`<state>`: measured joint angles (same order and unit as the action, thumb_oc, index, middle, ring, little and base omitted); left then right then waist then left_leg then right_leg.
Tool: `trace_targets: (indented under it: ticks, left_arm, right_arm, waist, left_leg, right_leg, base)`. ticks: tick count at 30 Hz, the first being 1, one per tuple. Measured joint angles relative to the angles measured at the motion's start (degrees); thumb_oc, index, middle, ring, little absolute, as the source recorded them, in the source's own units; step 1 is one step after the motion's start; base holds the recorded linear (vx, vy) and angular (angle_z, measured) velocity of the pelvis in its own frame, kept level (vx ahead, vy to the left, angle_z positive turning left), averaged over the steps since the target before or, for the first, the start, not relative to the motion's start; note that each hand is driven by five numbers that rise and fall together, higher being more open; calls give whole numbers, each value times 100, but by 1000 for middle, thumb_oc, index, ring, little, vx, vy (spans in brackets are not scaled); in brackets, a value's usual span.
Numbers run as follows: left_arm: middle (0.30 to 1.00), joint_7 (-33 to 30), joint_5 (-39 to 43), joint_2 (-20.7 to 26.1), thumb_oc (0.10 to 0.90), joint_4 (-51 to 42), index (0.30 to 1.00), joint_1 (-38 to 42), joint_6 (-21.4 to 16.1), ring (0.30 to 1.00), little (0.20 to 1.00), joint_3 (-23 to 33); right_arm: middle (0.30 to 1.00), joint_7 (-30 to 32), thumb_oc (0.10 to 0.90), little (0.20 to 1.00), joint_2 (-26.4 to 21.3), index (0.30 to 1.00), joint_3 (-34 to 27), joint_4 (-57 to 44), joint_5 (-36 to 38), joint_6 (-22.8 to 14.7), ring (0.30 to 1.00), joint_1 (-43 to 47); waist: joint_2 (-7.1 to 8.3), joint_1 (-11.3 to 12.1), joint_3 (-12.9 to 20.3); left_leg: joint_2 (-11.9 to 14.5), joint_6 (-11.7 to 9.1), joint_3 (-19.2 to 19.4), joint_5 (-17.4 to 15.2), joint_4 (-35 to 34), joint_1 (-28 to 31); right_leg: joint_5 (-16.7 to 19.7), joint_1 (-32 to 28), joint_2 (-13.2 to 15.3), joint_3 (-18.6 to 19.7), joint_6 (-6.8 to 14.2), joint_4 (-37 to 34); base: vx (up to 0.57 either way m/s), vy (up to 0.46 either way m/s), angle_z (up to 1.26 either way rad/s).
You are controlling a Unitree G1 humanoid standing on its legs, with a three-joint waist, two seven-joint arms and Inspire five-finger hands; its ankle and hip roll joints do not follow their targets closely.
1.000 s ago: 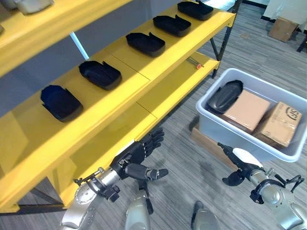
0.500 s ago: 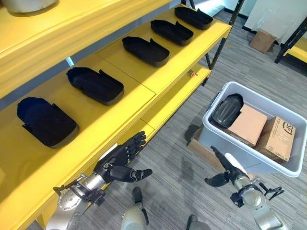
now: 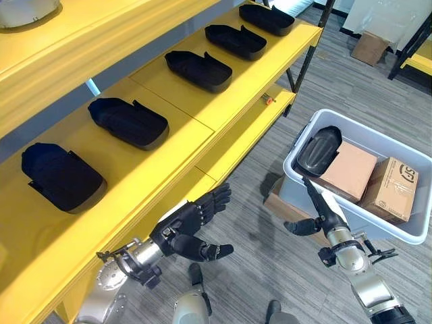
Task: Move parts from the plastic box to the shelf.
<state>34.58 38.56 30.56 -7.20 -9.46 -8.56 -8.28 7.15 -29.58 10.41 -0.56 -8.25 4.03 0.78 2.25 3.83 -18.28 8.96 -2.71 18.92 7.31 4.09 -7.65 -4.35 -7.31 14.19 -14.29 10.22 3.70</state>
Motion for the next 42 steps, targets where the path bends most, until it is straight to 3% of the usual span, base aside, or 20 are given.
trace_targets:
  ticks: [2,3,4,5,7,9,10,13,15,18,21,22,23,24,25,26,29,35,38,42]
  left_arm:
    - [1000,121,182,-136,900,-2,1000,96,-11,1000,1000,-10]
    - [1000,150,173,-151,900,19,1000,189,-8,1000,1000,-44]
    - [1000,185,165,-179,900,39,1000,257,-5,1000,1000,-128]
    - [1000,213,160,-233,900,84,1000,263,-4,1000,1000,-163]
    - [1000,171,172,-176,900,145,1000,196,-6,1000,1000,-109]
    - [1000,5,170,-219,900,350,1000,40,-3,1000,1000,26]
    - [1000,-66,157,-280,900,655,1000,116,44,1000,1000,103]
    - [1000,-137,157,0,900,655,1000,290,-51,1000,1000,-44]
    - [1000,-191,158,259,900,754,1000,460,-104,1000,1000,-238]
    - [1000,-151,145,380,900,749,1000,745,-162,1000,1000,-339]
    - [1000,-172,122,508,900,573,1000,652,-186,1000,1000,-123]
    - [1000,-155,133,470,900,481,1000,507,-192,1000,1000,12]
    - [1000,-140,165,194,900,414,1000,358,-186,1000,1000,74]
    - [1000,-70,156,54,900,368,1000,346,-167,1000,1000,-35]
    - [1000,213,75,-179,900,233,1000,351,-109,1000,1000,-166]
    - [1000,302,52,-197,900,204,1000,404,-104,1000,1000,-269]
    - [1000,439,56,-194,900,87,1000,633,-93,1000,1000,-348]
    - [1000,365,59,-104,900,102,1000,473,-10,1000,1000,-126]
    - [1000,370,64,67,900,102,1000,359,4,1000,1000,-65]
    - [1000,369,129,240,900,98,1000,343,222,1000,1000,-43]
  right_arm:
    - [1000,24,900,1000,-89,1000,-49,1,-73,-64,1000,36]
    - [1000,37,900,1000,-200,1000,-95,2,-3,-80,1000,7]
    - [1000,39,900,1000,-346,1000,-220,14,117,-82,1000,-50]
    - [1000,64,900,1000,-457,1000,-257,65,212,-65,1000,-43]
    - [1000,-155,900,1000,-313,1000,-409,46,1112,14,1000,-24]
    - [1000,-729,900,1000,95,1000,-398,137,2109,100,1000,-98]
    - [1000,-964,900,1000,728,1000,-359,549,2416,26,1000,-177]
    - [1000,-1326,900,1000,746,1000,245,389,2555,-44,1000,-125]
    - [1000,-1433,900,1000,928,1000,347,421,2657,-115,1000,163]
    - [1000,-1539,900,1000,1037,1000,338,844,2723,-229,1000,600]
    - [1000,-1653,900,1000,1011,1000,345,902,2725,-159,1000,606]
    - [1000,-1734,900,1000,946,1000,347,863,2785,-82,1000,638]
    - [1000,-1774,900,1000,755,1000,313,858,2925,-6,1000,727]
    - [1000,-1788,900,1000,616,1000,246,858,2976,21,1000,689]
    - [1000,-1805,900,1000,254,1000,190,943,2969,100,1000,656]
    - [1000,-1807,900,1000,104,1000,181,1002,2970,130,1000,632]
    - [1000,-1680,900,1000,-310,1000,-201,979,2970,138,1000,604]
    - [1000,-1740,900,1000,-319,1000,-373,768,2798,113,1000,479]
    - [1000,-1575,900,1000,-440,1000,-541,712,2211,-83,1000,479]
    - [1000,-1127,900,1000,-1204,1000,-939,576,1147,-282,1000,537]
  waist:
    - [2,20,-1]
    - [117,44,-51]
    - [32,91,-20]
    - [3,81,-29]
    - [207,99,-90]
    - [498,184,-115]
    - [550,303,-141]
    - [585,381,-175]
    - [505,355,-297]
    - [395,296,-418]
    - [477,436,-415]
    - [519,467,-438]
    - [213,406,-499]
    - [32,310,-494]
    - [-176,99,-477]
    - [-208,35,-475]
    - [-180,-222,-457]
    - [-162,-290,-260]
    - [-148,-301,-174]
    - [-147,-255,-151]
  left_leg:
    - [16,46,-47,-263,414,-203]
    - [-31,109,-45,-459,781,-345]
    - [-108,331,-16,-992,1568,-525]
    - [-110,427,0,-1224,1660,-532]
    - [-66,501,102,-1340,1870,-489]
    - [-90,448,-24,-1505,1830,-301]
    - [35,269,-102,-1401,1642,-184]
    - [184,242,-382,-1125,1367,-602]
    - [197,167,-465,-1062,1411,-714]
    - [260,67,-749,-956,1427,-888]
    - [383,-195,-871,-774,1272,-844]
    - [400,-307,-812,-686,1161,-728]
    - [638,-315,-791,-675,971,-597]
    - [738,-315,-747,-625,767,-505]
    - [803,-246,-625,-159,224,-109]
    - [824,-335,-622,-36,29,84]
    - [803,-421,-496,29,-210,480]
    - [779,-495,-461,101,-415,671]
    - [781,-489,-468,99,-443,700]
    - [805,-485,-444,101,-452,736]
  right_leg:
    - [-151,49,63,-26,-74,141]
    - [-199,120,150,-20,-81,309]
    - [-248,208,280,-56,-5,699]
    - [-242,480,325,-82,-12,1309]
    - [-152,1271,692,-46,-88,2882]
    - [146,1492,895,-14,-209,3492]
    - [71,1422,886,-238,-291,3282]
    - [527,1339,794,-220,-77,630]
    - [1080,1425,1041,-128,60,44]
    - [1250,1432,1066,-92,18,55]
    - [1167,1115,634,-512,-31,79]
    - [1047,913,545,-648,119,-23]
    - [1020,881,296,-659,58,-23]
    - [968,862,201,-711,3,15]
    - [871,716,52,-798,-73,73]
    - [817,605,20,-827,-70,71]
    - [641,474,23,-700,-68,252]
    - [615,417,26,-629,-68,270]
    - [521,410,67,-627,-55,398]
    - [442,475,75,-541,-83,572]
  base:
    - [102,262,9]
    - [45,267,12]
    - [32,152,4]
    - [47,125,-1]
    - [78,-87,-12]
    - [18,-505,-7]
    - [-145,-601,15]
    - [-134,-568,41]
    - [-26,-395,21]
    - [52,-413,45]
    - [63,-135,25]
    - [96,-70,-14]
    - [102,-100,-5]
    - [130,-108,0]
    - [127,-76,16]
    - [104,-29,-1]
    - [100,-39,-11]
    - [81,-27,-1]
    - [76,-39,9]
    - [73,-91,-5]
